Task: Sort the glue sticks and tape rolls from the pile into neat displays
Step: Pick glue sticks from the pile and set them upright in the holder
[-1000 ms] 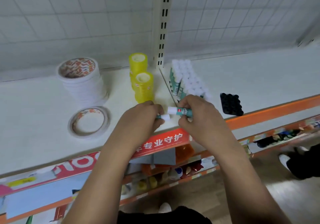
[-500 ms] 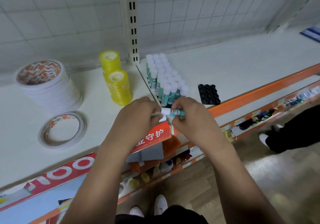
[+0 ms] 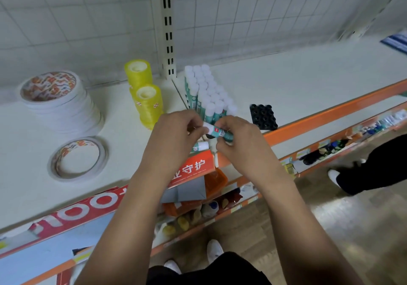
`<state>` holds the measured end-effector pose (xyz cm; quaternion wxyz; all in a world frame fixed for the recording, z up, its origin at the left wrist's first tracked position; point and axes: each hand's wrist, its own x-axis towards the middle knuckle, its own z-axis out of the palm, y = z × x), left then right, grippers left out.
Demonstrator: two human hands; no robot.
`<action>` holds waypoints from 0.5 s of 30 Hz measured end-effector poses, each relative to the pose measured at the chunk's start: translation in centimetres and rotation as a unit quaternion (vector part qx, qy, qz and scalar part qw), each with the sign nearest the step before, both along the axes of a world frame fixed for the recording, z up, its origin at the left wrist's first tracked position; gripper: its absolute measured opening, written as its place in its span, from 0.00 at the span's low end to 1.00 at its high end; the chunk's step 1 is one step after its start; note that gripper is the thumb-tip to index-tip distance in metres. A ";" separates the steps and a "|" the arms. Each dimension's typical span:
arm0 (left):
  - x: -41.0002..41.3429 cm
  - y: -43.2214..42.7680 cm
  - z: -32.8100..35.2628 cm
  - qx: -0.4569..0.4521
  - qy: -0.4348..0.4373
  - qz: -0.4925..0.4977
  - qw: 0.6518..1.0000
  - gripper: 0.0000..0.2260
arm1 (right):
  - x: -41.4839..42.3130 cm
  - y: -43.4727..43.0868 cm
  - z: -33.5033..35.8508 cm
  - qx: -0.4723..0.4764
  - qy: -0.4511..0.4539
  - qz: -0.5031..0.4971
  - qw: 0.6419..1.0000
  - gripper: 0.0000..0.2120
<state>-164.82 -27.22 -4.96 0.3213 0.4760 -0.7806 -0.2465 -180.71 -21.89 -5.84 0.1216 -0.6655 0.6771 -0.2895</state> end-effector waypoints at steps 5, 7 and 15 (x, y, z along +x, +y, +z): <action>-1.0 0.0 1.2 -0.027 0.068 0.026 0.997 0.05 | -2.2 -0.3 -0.4 0.016 -0.007 0.017 1.000 0.14; -1.6 0.1 1.4 -0.044 0.081 0.036 0.995 0.06 | -3.2 -0.6 -0.5 0.020 -0.009 0.010 1.000 0.10; -4.2 0.9 0.6 -0.101 0.035 0.060 0.992 0.05 | -4.8 -2.9 -1.6 0.035 -0.026 -0.018 0.999 0.09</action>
